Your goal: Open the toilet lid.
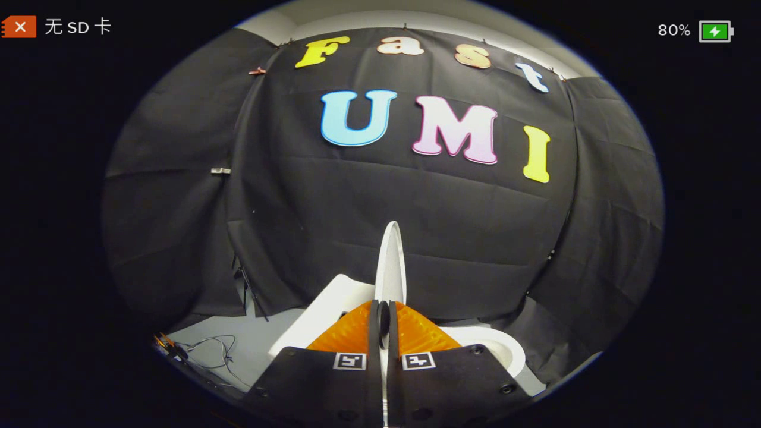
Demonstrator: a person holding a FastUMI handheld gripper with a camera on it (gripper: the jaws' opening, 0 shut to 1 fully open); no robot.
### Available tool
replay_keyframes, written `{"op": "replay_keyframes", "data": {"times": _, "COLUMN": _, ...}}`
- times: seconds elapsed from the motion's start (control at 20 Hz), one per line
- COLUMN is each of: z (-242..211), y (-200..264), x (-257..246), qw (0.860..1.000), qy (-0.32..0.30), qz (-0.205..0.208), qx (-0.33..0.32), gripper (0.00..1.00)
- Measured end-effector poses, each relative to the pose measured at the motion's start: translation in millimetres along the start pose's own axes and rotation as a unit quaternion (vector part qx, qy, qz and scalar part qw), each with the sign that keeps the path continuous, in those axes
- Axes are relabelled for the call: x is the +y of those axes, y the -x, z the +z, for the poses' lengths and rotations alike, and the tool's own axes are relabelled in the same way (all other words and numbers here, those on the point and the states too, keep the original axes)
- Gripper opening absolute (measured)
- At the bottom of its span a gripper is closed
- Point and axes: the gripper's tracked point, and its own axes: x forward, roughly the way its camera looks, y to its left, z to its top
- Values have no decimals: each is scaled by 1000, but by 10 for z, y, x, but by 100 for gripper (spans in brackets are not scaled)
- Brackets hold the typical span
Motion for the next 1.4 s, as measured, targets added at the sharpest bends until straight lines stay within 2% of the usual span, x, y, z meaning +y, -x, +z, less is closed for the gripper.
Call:
{"op": "replay_keyframes", "data": {"times": 0.35, "z": -2, "y": -21, "x": 180, "qw": 999, "qy": 33, "qz": -19, "qx": -10, "gripper": 7}}
{"op": "replay_keyframes", "data": {"times": 0.5, "z": 35, "y": -14, "x": 100, "qw": 1000, "qy": 6, "qz": -26, "qx": -13, "gripper": 12}}
{"op": "replay_keyframes", "data": {"times": 0.55, "z": 29, "y": -21, "x": 93, "qw": 1000, "qy": -2, "qz": -19, "qx": -11, "gripper": 17}}
{"op": "replay_keyframes", "data": {"times": 0.85, "z": 90, "y": -16, "x": -11, "qw": 1000, "qy": -19, "qz": -9, "qx": -9, "gripper": 99}}
{"op": "replay_keyframes", "data": {"times": 1.4, "z": 474, "y": 372, "x": -346, "qw": 998, "qy": -50, "qz": 9, "qx": -26, "gripper": 98}}
